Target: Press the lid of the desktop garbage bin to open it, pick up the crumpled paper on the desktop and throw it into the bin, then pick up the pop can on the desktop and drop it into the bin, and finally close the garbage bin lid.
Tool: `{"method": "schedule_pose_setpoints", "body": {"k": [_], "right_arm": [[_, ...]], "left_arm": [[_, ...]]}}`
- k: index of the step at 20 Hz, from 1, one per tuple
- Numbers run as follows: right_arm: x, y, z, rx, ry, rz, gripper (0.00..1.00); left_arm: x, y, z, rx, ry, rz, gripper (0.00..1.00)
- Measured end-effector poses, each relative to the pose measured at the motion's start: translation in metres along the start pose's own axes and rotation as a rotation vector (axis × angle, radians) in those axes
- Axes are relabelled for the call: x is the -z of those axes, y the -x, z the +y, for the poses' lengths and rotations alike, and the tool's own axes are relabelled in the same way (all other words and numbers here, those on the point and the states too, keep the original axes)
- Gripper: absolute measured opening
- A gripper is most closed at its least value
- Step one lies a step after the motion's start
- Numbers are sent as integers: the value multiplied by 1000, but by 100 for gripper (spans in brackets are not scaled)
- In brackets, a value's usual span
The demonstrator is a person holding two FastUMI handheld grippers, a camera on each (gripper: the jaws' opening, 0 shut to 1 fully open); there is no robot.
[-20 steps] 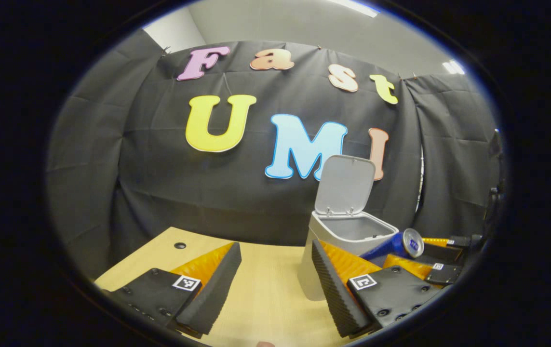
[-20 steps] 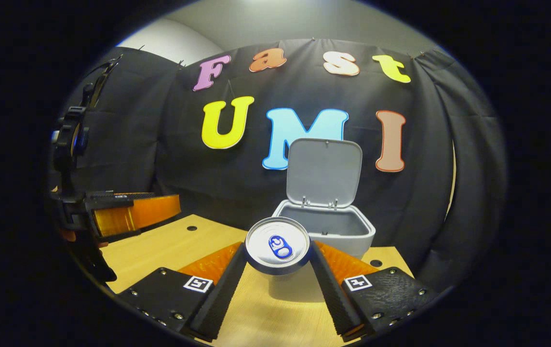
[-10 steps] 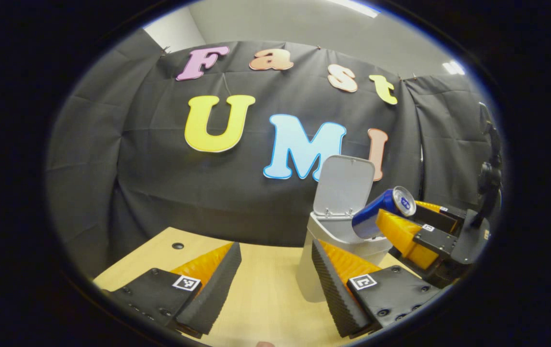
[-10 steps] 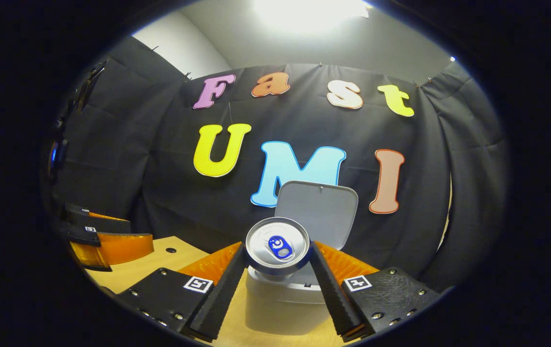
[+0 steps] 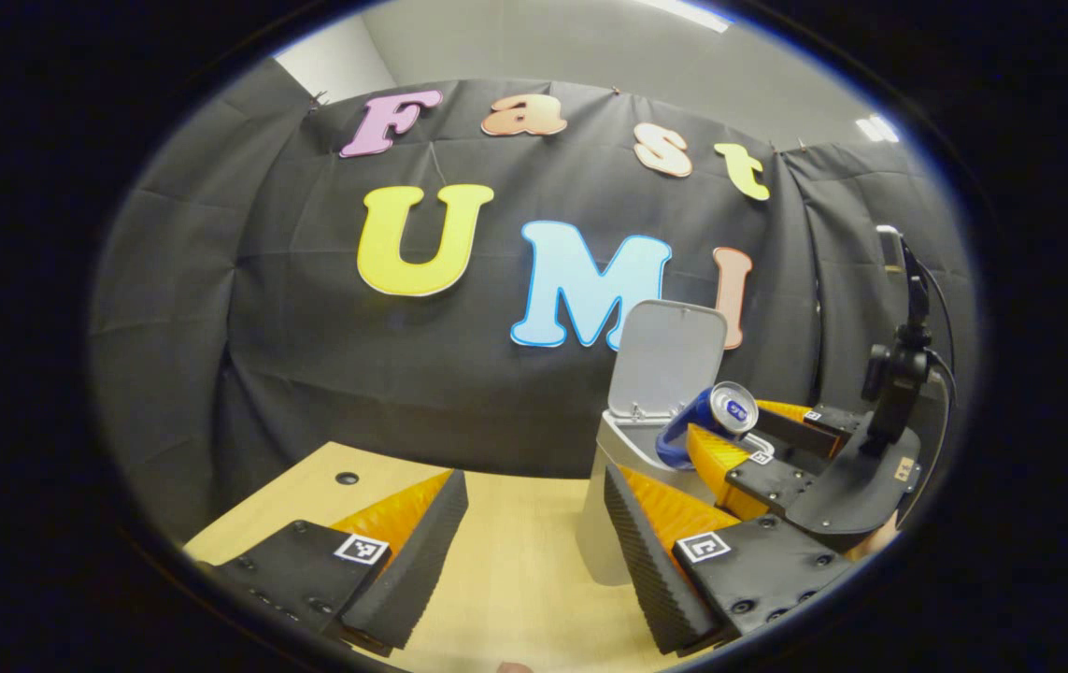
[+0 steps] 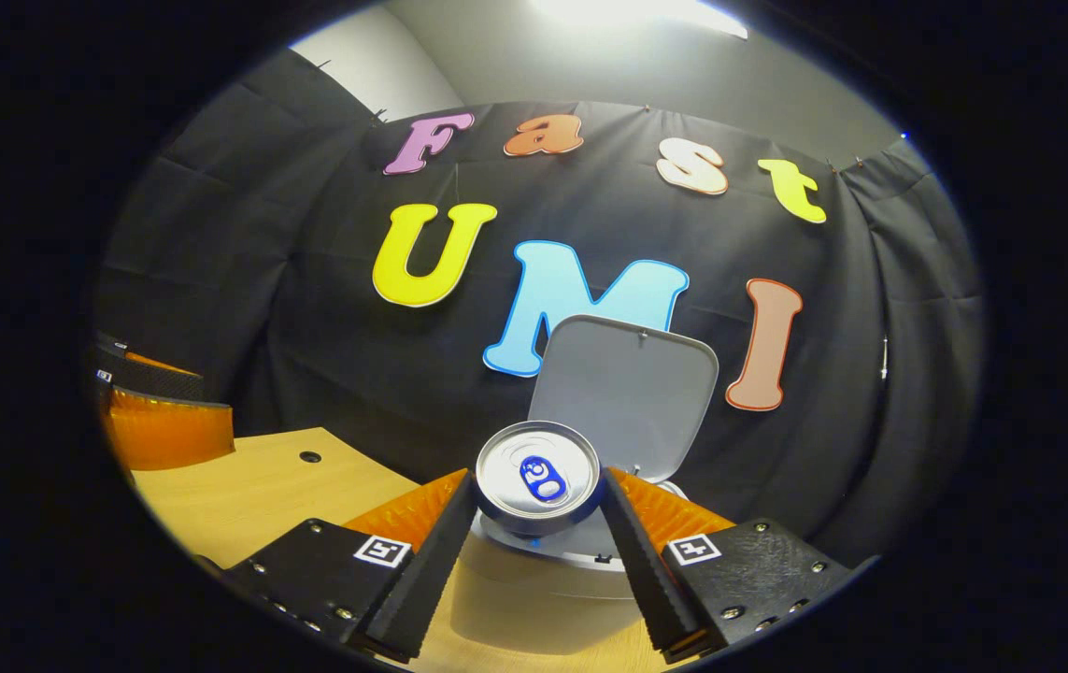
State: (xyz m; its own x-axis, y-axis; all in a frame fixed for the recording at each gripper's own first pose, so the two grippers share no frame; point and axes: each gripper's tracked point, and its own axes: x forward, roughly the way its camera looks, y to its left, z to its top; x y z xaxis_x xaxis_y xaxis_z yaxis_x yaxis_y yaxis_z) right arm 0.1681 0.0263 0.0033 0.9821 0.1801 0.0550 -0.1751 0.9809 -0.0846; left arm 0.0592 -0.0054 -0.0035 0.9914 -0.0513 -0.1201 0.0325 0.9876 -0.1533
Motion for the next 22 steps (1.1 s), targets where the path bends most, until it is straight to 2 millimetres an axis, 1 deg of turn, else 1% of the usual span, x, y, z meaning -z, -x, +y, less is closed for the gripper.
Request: {"method": "schedule_pose_setpoints", "body": {"k": [4, 6, 7, 8, 12, 14, 15, 16, 18, 19, 20, 22], "right_arm": [[6, -1, 0, 3, -22, 25, 86], [2, 1, -2, 6, -24, 13, 88], [0, 2, -1, 1, -24, 6, 93], [-1, 3, -1, 4, -21, 4, 95], [-9, 7, -3, 9, -15, -11, 95], [-13, 7, -6, 13, -9, -12, 95], [-17, 5, -8, 14, -6, -12, 95], [-23, 3, -11, 17, -7, -12, 95], [-32, -4, -19, 28, -18, -9, 94], [-38, -9, -25, 42, -26, -4, 95], [-43, -13, -30, 54, -33, 0, 94], [-55, -23, -43, 83, -43, 1, 94]], "left_arm": [[-1, 1, 1, -3, 8, 1, 96], [0, 2, 0, -2, 8, 1, 96], [-1, 2, 0, 0, 8, 0, 96], [-1, 2, 0, 2, 8, -1, 97], [-3, 5, -4, 7, 3, -5, 96], [-3, 7, -2, 1, -11, -8, 95], [-5, 8, 0, 1, -17, -11, 97], [-6, 9, 0, 0, -23, -11, 96], [-6, 11, 5, -1, -32, -11, 97], [-8, 12, 6, 5, -39, -12, 97], [-8, 11, 7, 14, -48, -13, 95], [-9, 10, 10, 35, -61, -11, 95]]}}
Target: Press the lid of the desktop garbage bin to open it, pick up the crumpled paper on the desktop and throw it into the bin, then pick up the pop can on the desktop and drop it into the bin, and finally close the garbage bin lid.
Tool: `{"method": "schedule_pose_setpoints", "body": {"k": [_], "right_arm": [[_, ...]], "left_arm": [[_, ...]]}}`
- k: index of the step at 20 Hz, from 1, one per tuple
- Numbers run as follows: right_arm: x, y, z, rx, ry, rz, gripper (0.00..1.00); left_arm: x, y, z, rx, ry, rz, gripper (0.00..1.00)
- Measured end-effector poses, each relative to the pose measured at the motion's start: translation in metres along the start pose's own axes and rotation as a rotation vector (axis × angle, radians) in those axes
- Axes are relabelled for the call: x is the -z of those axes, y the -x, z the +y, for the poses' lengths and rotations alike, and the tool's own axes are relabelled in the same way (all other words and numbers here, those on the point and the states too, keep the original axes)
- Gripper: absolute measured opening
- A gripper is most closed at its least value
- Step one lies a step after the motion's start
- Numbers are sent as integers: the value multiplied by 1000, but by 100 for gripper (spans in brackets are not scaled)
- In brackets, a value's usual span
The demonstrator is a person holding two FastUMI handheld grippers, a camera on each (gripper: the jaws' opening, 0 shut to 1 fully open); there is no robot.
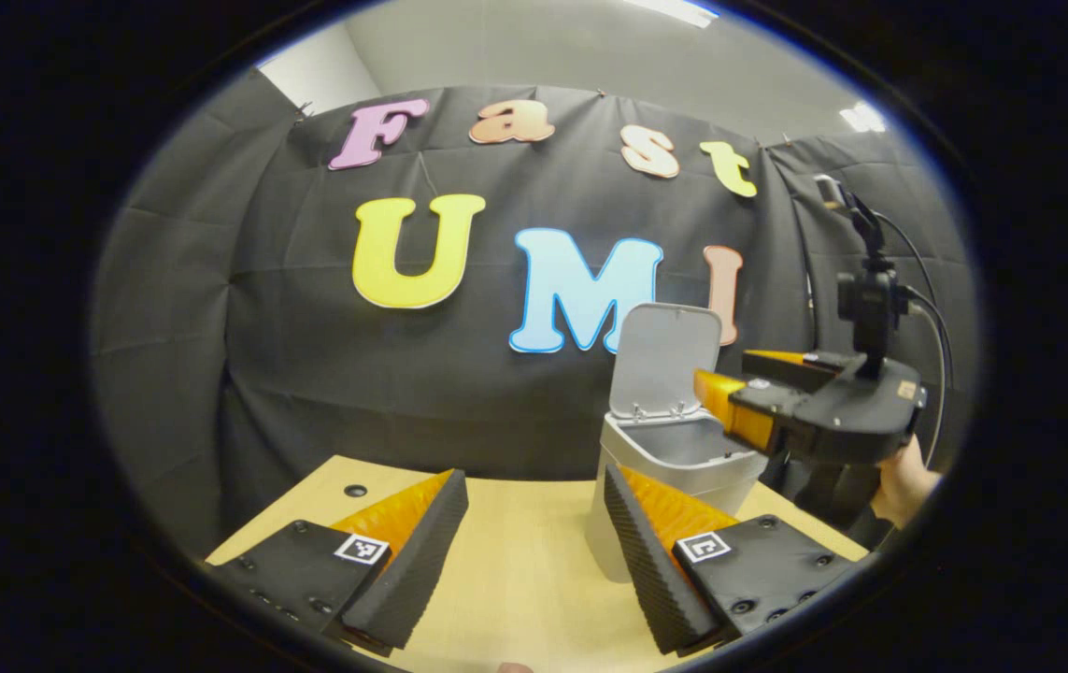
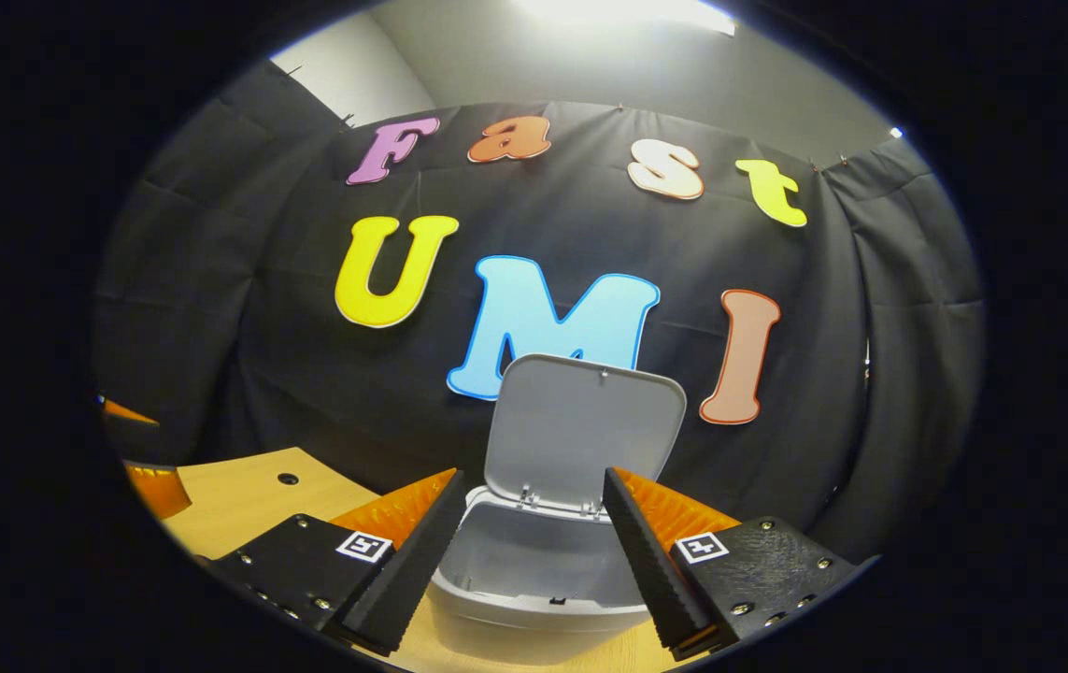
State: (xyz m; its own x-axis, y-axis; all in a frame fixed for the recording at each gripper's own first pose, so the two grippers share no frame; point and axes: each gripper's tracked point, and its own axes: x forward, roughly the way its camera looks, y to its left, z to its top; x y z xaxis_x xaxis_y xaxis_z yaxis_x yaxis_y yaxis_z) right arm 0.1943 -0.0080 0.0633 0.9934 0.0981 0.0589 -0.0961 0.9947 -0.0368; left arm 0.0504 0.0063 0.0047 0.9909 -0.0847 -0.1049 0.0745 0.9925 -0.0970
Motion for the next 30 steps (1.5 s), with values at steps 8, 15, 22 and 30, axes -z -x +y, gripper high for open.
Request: {"method": "schedule_pose_setpoints", "body": {"k": [8, 15, 22, 30], "right_arm": [[-50, -51, -36, 106, -5, 0, 94], [-76, -108, -51, 145, 29, -17, 94], [-80, -153, -50, 135, -1, -12, 94], [-71, -158, -50, 108, -88, 40, 95]], "left_arm": [[-5, -14, 12, 99, -13, -15, 96], [-10, -34, 26, 100, 21, -7, 96], [-10, -43, 30, 81, 41, 0, 96], [-3, -44, 46, 54, 73, 8, 97]]}}
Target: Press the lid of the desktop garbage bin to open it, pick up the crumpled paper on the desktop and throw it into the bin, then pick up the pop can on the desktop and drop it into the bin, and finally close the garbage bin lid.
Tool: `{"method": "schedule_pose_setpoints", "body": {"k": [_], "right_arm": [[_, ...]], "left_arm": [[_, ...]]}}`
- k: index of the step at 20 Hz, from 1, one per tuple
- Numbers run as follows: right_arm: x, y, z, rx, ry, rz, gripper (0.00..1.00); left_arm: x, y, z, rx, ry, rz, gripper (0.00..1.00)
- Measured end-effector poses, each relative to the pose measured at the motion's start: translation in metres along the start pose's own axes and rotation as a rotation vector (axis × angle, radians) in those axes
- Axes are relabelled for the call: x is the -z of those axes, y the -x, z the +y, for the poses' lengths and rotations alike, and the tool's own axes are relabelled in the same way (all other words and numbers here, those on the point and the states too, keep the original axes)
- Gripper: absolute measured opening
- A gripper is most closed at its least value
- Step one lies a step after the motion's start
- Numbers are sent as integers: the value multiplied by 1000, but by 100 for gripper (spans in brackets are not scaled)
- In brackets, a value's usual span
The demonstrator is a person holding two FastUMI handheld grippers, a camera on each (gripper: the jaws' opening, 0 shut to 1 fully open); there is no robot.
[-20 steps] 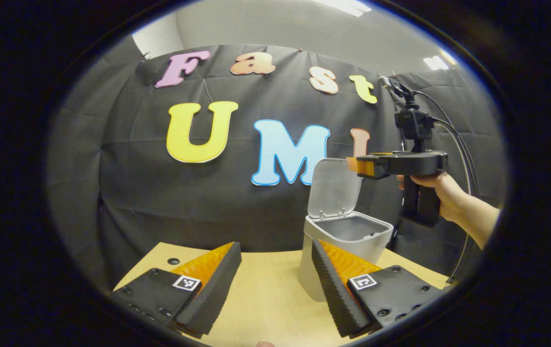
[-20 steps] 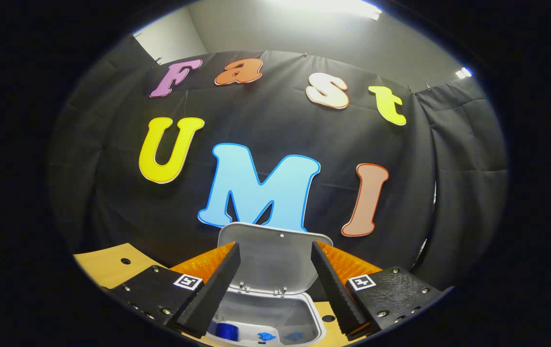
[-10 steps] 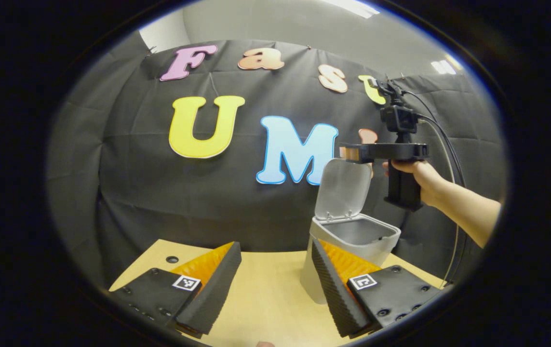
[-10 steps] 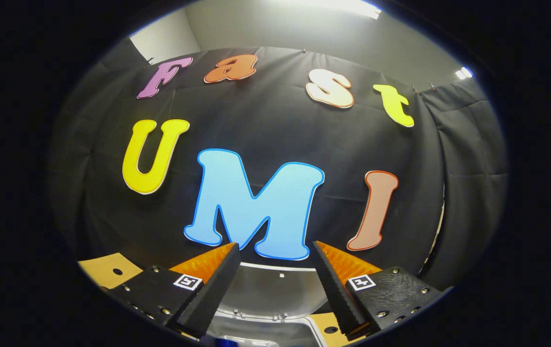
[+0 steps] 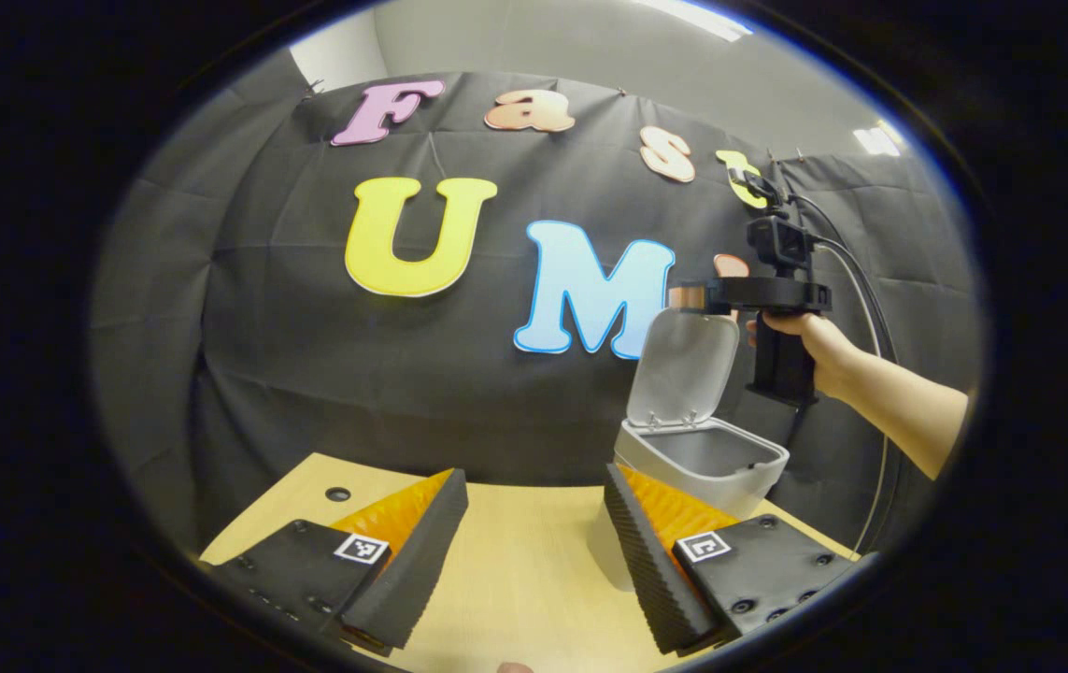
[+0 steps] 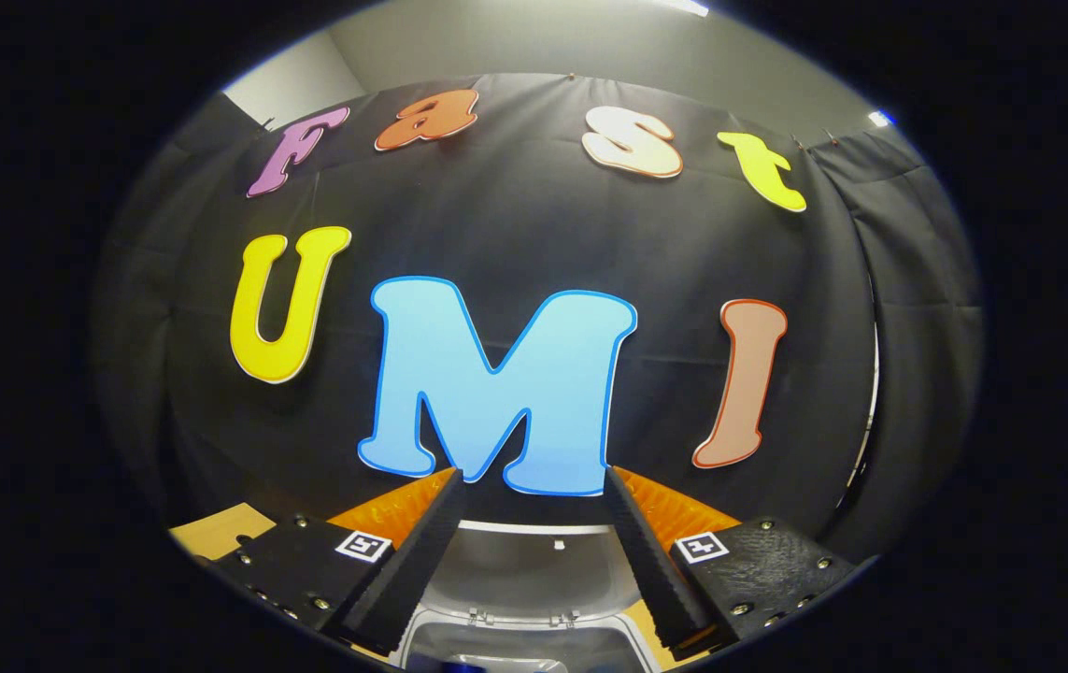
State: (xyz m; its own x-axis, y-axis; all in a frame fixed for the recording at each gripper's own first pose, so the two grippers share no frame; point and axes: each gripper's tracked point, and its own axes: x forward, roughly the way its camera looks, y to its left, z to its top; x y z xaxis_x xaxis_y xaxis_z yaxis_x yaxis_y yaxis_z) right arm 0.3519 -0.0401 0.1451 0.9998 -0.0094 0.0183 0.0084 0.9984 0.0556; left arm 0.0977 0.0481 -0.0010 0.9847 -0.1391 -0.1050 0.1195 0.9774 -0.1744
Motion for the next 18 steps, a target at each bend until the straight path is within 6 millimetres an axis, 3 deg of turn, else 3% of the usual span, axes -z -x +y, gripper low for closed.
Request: {"method": "schedule_pose_setpoints", "body": {"k": [8, 18], "right_arm": [[10, 32, 0, -2, -35, 10, 95], [47, 89, 1, -55, -88, 29, 95]], "left_arm": [[-4, 12, -1, 12, -3, -27, 96], [-4, 44, -22, -36, -16, -45, 96]]}}
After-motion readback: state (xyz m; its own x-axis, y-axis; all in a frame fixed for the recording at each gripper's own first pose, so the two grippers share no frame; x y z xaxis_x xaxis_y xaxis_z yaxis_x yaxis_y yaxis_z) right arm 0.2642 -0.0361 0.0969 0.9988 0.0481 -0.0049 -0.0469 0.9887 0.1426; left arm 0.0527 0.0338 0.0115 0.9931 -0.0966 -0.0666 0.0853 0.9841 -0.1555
